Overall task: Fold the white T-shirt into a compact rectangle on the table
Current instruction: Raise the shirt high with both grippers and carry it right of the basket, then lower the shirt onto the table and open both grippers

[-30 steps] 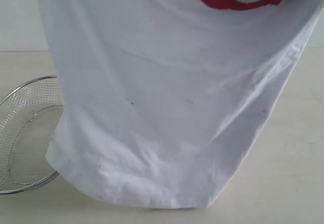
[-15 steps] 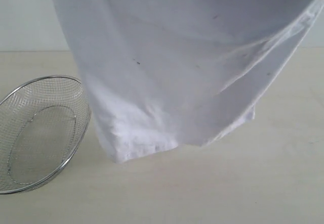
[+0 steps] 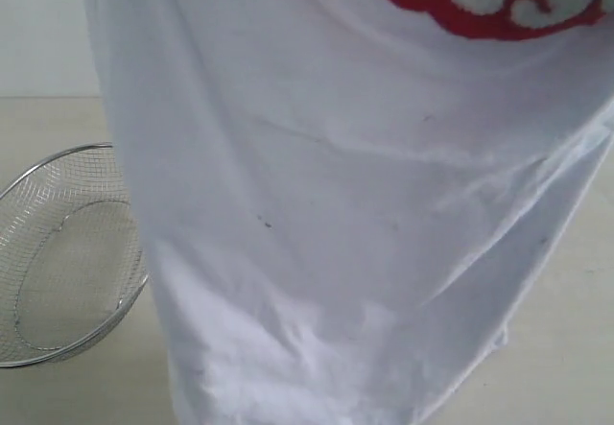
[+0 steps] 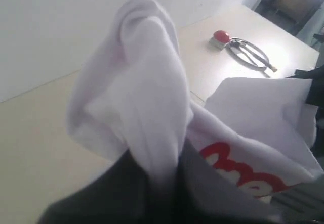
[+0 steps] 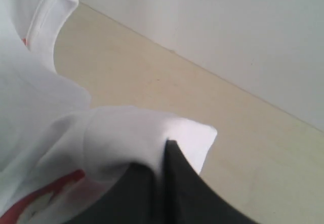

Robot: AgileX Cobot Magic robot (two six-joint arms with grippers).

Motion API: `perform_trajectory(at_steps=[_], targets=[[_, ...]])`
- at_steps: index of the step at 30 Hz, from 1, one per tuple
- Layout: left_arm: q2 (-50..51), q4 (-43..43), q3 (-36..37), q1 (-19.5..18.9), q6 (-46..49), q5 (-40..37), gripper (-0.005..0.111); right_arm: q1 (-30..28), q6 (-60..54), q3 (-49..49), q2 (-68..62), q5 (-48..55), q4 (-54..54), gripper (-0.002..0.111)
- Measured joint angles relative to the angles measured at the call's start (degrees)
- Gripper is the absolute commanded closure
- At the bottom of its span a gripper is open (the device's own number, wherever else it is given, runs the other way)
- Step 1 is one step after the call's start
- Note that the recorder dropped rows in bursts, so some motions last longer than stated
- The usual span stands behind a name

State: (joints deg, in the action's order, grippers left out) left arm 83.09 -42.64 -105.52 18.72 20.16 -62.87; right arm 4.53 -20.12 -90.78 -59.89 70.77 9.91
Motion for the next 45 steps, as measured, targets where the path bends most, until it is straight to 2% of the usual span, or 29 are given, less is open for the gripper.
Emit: perform_trajectory(at_steps=[5,9,17,26,28,29,31,33,34,35,36,38,41,45], targets=[[7.1,9.0,0.0,-0.1,0.0,1.7,0.102,0.0,0.1,0.8,-8.9,0.0,-0.3,0.109],[14.8,11.3,0.0,-3.6,1.8,4.6,0.102,0.0,-0.2,0.8,-19.7,-6.0,-0.5,0.109],[20.8,5.7,0.0,-9.3,8.5,5.3,0.102,0.0,-0.2,1.0,-29.2,-13.3,-0.1,0.109],[25.8,2.5,0.0,-10.7,15.3,9.3,0.102,0.0,-0.2,1.0,-33.1,-20.1,-0.1,0.109],[27.1,1.8,0.0,-10.7,17.0,11.4,0.101,0.0,-0.2,1.0,-33.9,-22.1,-0.3,0.105],[27.6,1.5,0.0,-10.7,17.6,12.9,0.097,0.0,-0.2,1.0,-34.3,-23.3,-0.6,0.099],[28.8,1.2,0.0,-10.7,18.5,16.5,0.083,0.0,-0.2,1.0,-35.6,-26.1,-1.5,0.077],[30.0,1.2,0.0,-10.7,19.6,19.7,0.053,0.0,0.1,1.0,-37.4,-29.1,-2.7,0.037],[30.6,1.2,0.0,-10.7,20.1,21.5,0.039,0.0,0.9,1.0,-38.5,-31.0,-3.6,0.027],[31.0,1.2,0.0,-10.7,20.4,23.1,0.024,0.0,1.9,1.0,-39.8,-33.0,-4.6,0.025],[31.5,1.1,0.0,-10.7,20.8,25.3,0.012,-0.2,4.6,1.0,-41.2,-35.8,-6.5,0.03],[32.2,1.0,0.0,-10.7,21.0,29.5,0.002,-1.0,13.3,1.0,-43.7,-39.5,-12.3,0.044],[32.8,2.5,-0.2,-11.4,20.6,30.7,0.001,-3.0,24.6,0.8,-47.0,-38.8,-20.7,0.054],[32.5,6.6,-1.4,-11.7,20.4,28.0,0.01,-4.0,25.2,1.1,-48.4,-34.4,-22.3,0.054]])
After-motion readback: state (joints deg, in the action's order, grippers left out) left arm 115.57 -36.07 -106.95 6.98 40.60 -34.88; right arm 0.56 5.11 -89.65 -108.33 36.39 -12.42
